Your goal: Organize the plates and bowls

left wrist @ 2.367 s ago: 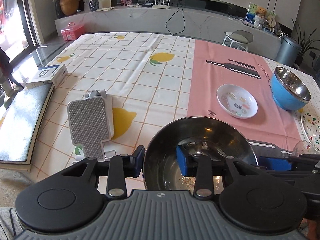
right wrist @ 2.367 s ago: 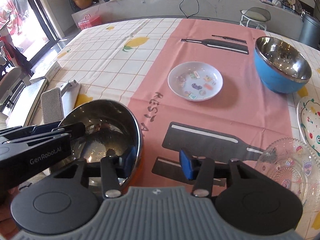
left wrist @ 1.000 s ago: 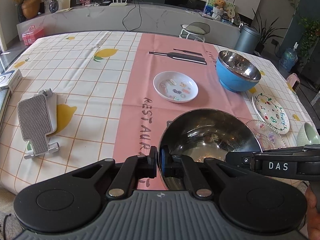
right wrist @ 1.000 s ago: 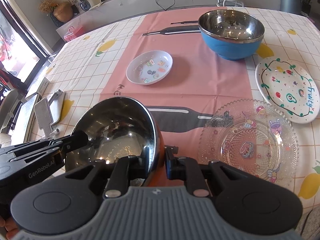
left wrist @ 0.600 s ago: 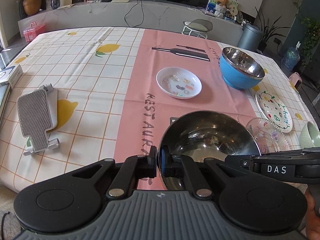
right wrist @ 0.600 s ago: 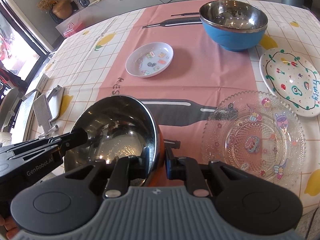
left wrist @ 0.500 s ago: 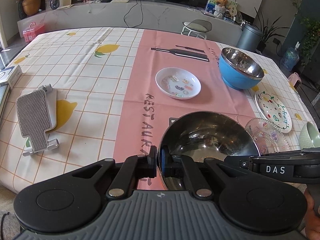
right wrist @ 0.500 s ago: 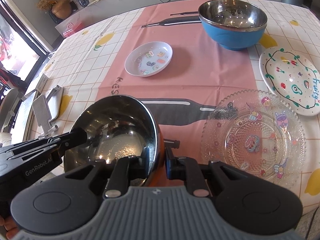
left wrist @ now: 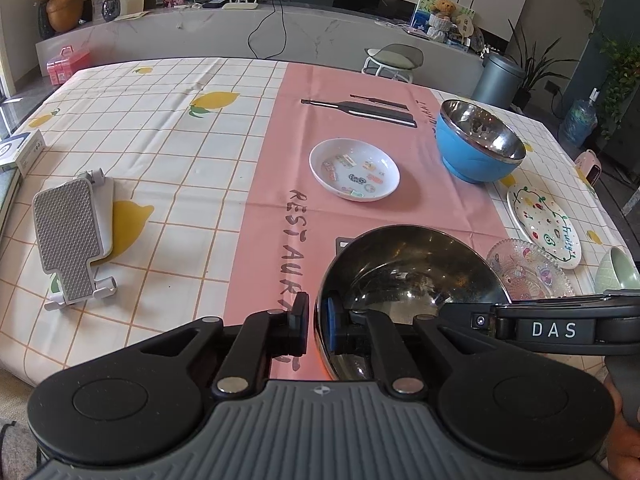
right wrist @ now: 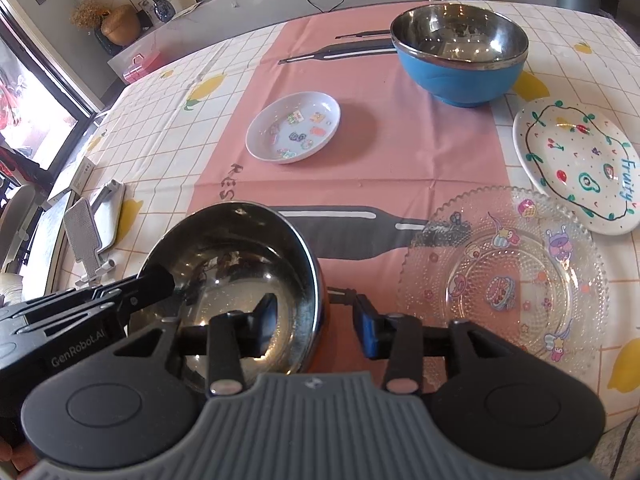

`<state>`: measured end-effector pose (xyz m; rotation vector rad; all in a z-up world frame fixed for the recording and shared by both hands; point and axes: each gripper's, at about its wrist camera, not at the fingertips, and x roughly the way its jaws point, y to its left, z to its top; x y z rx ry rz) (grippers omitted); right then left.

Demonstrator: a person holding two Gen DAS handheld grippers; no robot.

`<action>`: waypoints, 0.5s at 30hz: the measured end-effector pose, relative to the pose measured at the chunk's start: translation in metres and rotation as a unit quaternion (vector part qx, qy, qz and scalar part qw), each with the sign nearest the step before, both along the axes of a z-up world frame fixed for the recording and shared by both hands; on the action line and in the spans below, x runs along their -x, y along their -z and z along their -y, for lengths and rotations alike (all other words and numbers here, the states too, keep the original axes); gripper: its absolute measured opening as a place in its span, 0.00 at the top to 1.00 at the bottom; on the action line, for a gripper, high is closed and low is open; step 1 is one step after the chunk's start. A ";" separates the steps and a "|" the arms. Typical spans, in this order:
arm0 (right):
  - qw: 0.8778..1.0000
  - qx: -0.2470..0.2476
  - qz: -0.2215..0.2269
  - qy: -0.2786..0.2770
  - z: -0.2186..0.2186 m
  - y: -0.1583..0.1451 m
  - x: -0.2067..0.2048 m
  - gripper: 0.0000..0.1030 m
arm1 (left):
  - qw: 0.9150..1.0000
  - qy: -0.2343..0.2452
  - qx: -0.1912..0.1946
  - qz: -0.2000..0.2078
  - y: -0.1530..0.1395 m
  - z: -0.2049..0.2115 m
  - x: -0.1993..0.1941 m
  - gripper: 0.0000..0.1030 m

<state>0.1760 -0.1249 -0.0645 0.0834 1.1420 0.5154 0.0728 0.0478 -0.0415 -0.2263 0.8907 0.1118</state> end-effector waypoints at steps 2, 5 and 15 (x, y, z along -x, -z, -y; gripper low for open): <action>1.000 -0.005 0.006 -0.005 0.000 -0.003 0.001 0.59 | 1.000 0.001 -0.003 0.009 -0.002 0.001 0.002 0.78; 1.000 -0.015 0.015 -0.003 0.002 -0.009 0.003 0.58 | 1.000 0.002 -0.004 0.017 -0.003 0.002 0.004 0.73; 0.997 -0.053 0.056 0.025 0.018 -0.035 0.005 0.19 | 0.994 0.015 -0.037 0.105 -0.018 0.017 0.016 0.21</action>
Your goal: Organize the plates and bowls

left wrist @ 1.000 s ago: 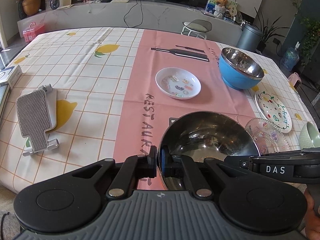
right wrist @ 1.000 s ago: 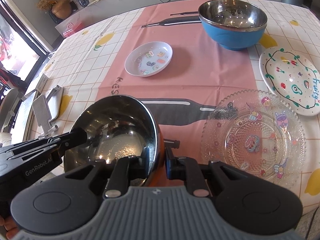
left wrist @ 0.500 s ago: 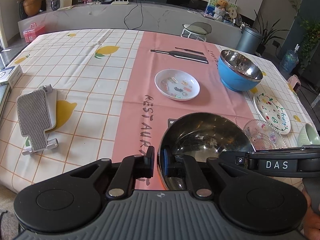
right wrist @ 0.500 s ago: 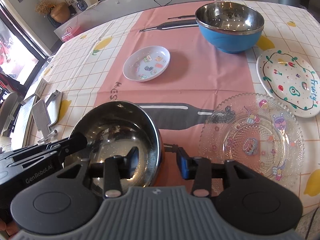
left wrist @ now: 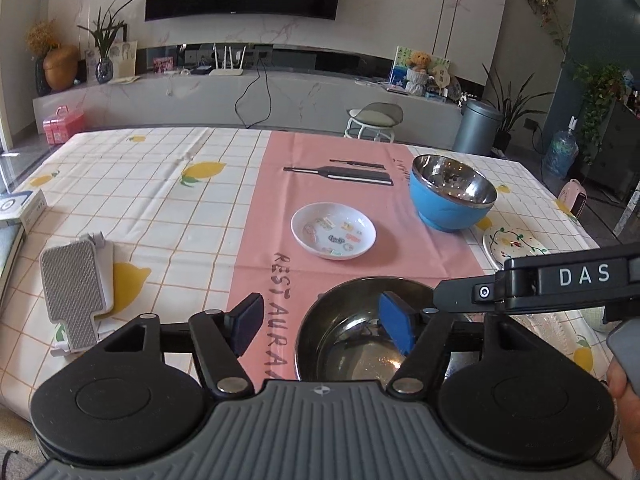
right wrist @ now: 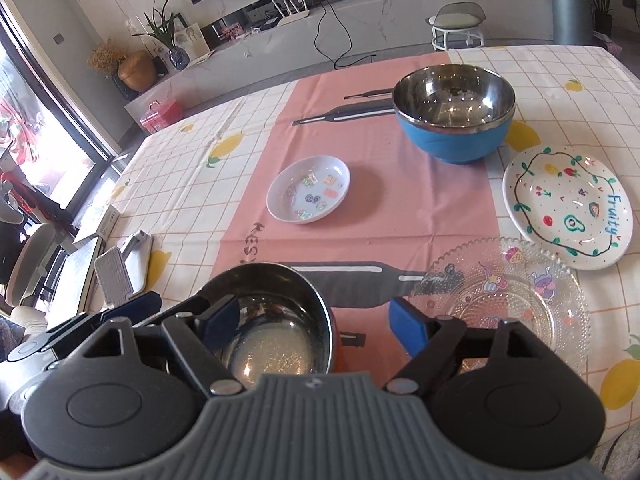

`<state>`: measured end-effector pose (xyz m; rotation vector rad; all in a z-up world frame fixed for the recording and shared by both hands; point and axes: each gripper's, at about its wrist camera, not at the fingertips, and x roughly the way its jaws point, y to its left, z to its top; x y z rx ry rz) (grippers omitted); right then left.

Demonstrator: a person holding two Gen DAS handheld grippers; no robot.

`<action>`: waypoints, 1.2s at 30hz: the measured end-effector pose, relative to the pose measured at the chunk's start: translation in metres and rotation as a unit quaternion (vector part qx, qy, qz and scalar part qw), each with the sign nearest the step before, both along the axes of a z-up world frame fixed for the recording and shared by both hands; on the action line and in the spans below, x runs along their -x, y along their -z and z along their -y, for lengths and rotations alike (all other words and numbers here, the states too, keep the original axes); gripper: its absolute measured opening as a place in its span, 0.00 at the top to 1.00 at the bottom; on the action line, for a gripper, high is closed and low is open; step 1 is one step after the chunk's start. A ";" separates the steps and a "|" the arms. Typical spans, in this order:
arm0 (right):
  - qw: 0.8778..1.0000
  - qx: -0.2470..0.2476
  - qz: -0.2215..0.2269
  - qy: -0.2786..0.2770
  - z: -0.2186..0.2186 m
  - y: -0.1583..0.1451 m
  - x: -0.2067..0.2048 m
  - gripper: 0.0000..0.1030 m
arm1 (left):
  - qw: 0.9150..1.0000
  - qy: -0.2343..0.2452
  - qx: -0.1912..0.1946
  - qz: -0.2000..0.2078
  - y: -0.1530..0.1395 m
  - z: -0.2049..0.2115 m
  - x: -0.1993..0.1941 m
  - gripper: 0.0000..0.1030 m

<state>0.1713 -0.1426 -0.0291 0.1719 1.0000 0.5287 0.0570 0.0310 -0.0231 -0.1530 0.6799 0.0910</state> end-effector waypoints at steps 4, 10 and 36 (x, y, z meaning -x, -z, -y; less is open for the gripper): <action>1.000 -0.008 0.019 0.023 0.006 -0.007 -0.001 0.18 | 1.000 -0.002 -0.014 0.009 -0.006 0.006 0.000 0.20; 0.998 -0.007 0.047 0.042 0.016 -0.021 -0.002 0.15 | 1.000 -0.013 -0.012 0.023 -0.023 0.006 -0.003 0.18; 0.980 0.051 0.093 0.171 0.103 -0.062 -0.096 0.17 | 0.997 0.076 -0.026 -0.018 -0.108 0.065 -0.141 0.18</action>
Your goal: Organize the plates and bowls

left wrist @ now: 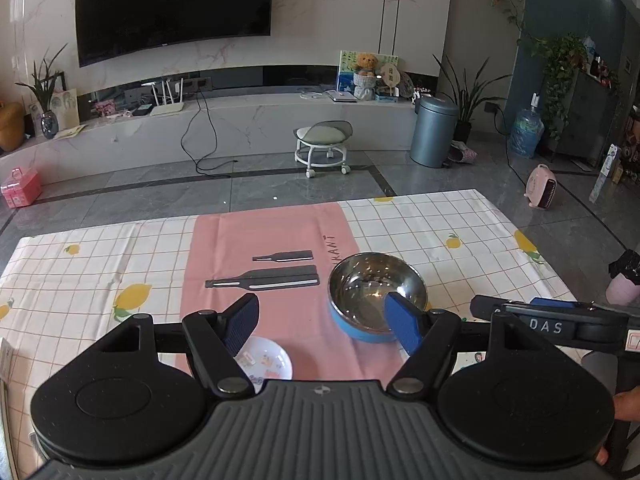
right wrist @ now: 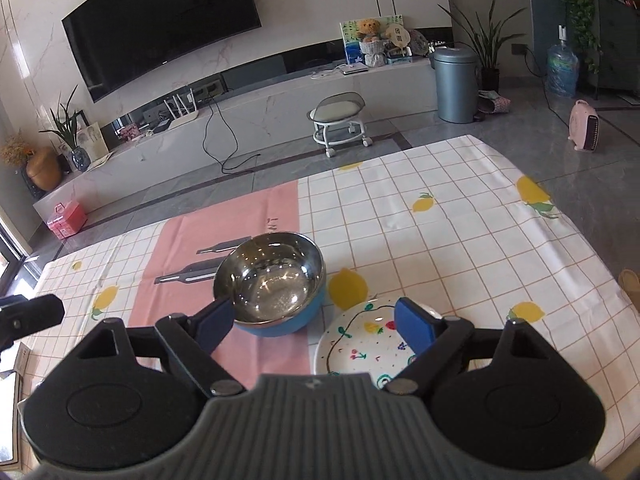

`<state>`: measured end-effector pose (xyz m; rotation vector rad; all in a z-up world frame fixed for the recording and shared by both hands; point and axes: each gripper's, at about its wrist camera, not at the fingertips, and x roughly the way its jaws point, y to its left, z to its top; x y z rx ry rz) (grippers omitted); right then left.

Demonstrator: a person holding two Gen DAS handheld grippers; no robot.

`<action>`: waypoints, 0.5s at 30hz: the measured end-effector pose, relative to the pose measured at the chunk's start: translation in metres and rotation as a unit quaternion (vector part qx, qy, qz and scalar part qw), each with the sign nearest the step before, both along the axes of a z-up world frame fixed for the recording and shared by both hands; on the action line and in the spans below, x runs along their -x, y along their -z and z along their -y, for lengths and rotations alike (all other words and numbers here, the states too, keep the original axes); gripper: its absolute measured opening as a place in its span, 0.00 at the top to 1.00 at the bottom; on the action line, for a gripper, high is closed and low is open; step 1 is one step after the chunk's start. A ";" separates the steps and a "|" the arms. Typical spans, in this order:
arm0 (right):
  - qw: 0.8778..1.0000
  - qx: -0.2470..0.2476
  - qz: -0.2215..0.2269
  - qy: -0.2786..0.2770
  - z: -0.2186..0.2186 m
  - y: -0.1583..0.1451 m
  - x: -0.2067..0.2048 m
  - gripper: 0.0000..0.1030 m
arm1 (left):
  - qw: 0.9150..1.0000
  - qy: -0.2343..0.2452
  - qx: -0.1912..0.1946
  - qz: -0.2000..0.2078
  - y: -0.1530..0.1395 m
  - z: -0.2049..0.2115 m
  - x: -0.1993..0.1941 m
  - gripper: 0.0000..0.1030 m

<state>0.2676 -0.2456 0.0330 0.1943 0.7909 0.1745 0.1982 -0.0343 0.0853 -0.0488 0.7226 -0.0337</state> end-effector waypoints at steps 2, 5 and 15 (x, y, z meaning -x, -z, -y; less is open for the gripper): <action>1.000 -0.006 -0.008 0.003 0.001 0.004 -0.014 0.17 | 1.000 0.008 0.012 -0.012 0.004 0.004 -0.020 0.18; 1.000 -0.013 -0.024 0.007 -0.002 0.016 -0.040 0.19 | 0.999 0.007 0.017 -0.029 0.017 0.009 -0.046 0.19; 0.997 0.019 -0.072 0.012 -0.023 0.057 -0.104 0.25 | 0.993 -0.031 -0.057 -0.101 0.076 0.018 -0.106 0.24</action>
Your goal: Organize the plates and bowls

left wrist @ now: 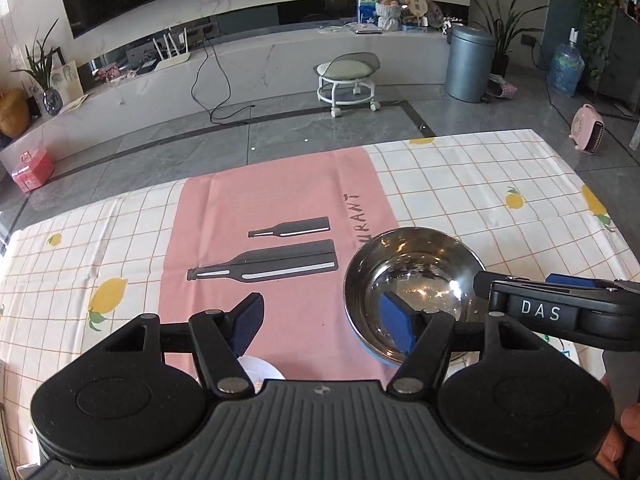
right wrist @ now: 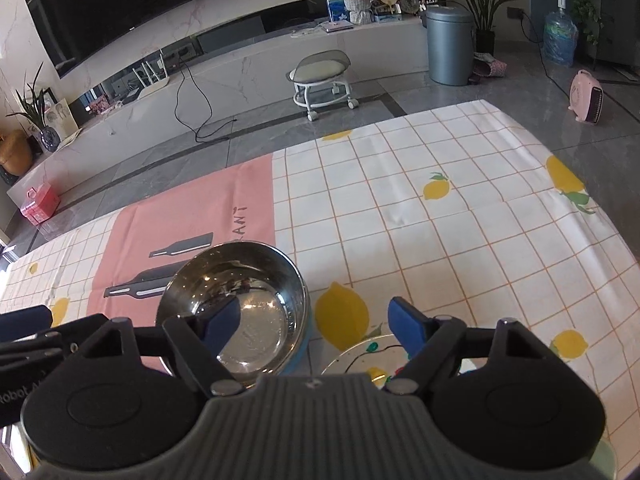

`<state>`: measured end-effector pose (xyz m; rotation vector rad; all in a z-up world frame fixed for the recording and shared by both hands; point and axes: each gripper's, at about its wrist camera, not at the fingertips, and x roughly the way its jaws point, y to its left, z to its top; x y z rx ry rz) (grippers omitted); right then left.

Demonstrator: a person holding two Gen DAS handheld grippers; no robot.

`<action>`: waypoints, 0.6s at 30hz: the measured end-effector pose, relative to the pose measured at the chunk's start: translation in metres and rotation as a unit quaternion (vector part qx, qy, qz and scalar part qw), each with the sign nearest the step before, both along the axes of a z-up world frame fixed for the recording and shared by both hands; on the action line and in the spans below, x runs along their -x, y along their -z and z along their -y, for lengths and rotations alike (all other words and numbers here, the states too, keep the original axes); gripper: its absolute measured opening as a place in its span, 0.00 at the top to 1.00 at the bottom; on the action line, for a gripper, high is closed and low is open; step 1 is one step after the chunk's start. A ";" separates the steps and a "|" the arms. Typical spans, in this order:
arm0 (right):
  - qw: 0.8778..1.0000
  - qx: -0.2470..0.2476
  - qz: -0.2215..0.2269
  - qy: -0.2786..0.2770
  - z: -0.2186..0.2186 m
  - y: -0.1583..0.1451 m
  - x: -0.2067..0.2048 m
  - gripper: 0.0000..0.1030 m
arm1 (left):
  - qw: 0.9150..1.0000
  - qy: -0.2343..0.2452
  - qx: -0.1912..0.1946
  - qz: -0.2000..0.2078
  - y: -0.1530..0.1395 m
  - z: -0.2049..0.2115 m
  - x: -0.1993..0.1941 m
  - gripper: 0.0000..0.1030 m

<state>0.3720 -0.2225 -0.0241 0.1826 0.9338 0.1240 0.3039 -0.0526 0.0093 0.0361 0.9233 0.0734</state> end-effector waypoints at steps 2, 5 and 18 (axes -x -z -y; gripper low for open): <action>1.000 0.005 -0.014 -0.003 -0.005 0.011 -0.010 0.32 | 1.000 -0.010 0.011 -0.014 0.009 -0.003 -0.008 0.25; 0.999 0.002 -0.030 -0.010 -0.010 0.026 -0.018 0.35 | 0.999 -0.019 0.023 -0.023 0.020 -0.004 -0.017 0.25; 0.996 -0.031 -0.080 -0.022 -0.006 0.062 -0.037 0.46 | 0.997 -0.016 -0.005 -0.075 0.071 0.013 -0.036 0.43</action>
